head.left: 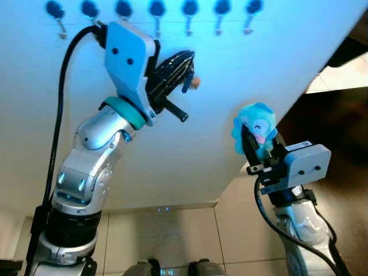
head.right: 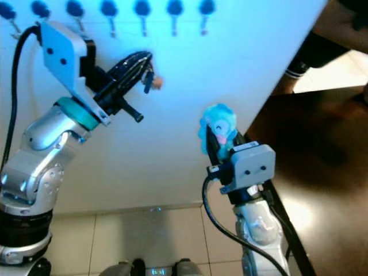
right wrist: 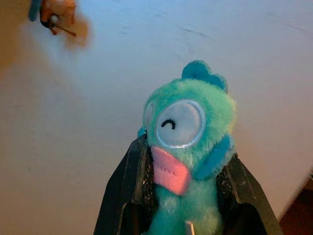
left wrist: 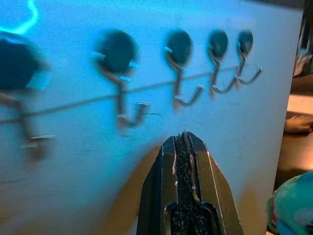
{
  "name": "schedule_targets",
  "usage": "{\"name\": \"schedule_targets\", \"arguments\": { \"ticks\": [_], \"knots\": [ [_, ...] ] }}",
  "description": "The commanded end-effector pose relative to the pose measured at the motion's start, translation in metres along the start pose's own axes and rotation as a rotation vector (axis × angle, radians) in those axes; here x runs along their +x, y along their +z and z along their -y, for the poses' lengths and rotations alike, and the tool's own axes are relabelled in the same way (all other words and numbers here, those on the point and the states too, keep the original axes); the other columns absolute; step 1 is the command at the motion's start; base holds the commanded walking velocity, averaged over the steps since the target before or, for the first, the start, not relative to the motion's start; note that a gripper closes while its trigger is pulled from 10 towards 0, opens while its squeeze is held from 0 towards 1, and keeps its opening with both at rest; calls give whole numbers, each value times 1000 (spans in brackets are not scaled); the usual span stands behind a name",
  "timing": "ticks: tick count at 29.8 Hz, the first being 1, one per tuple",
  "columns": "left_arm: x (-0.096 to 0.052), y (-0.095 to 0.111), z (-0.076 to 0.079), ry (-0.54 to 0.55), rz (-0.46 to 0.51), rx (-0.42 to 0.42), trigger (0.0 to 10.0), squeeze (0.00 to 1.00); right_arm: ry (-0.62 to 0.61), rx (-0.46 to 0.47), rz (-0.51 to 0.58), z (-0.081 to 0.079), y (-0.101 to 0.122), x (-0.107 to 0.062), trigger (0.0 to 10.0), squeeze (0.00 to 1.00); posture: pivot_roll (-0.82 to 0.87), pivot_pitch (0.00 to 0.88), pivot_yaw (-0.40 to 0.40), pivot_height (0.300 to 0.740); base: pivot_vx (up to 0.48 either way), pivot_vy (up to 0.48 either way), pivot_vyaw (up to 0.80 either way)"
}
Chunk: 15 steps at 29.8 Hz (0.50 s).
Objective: Hang keys on a hook
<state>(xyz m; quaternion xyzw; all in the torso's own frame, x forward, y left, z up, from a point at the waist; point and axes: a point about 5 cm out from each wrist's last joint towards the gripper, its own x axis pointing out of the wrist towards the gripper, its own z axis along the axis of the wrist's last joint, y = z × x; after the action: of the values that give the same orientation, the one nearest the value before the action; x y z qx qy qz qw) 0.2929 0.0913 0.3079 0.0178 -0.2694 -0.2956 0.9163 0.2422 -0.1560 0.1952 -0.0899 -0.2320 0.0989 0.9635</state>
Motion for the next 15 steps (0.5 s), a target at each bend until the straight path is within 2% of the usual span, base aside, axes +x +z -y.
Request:
{"name": "schedule_targets", "arguments": {
  "ticks": [1,3,7,9,15],
  "knots": [
    [0,10,-3,-3,52,-18,10000,0,4,-3,-6,0,-1,-3,10000,0,-100,84,70,740,0,0,0],
    [-7,25,-11,-26,95,-18,10000,0,7,0,-6,0,-1,-3,10000,0,-96,88,69,740,0,0,0],
    [-12,30,-14,-42,97,8,10000,0,12,3,-6,-1,-1,-2,10000,0,-91,90,68,740,0,0,0],
    [-17,34,-13,-58,75,93,10000,0,27,11,0,-4,0,0,10000,0,-78,91,62,740,0,0,0],
    [-20,38,-12,-61,71,134,10000,0,86,17,36,-11,4,10,10000,0,-62,89,52,740,0,0,0]
  ]
}}
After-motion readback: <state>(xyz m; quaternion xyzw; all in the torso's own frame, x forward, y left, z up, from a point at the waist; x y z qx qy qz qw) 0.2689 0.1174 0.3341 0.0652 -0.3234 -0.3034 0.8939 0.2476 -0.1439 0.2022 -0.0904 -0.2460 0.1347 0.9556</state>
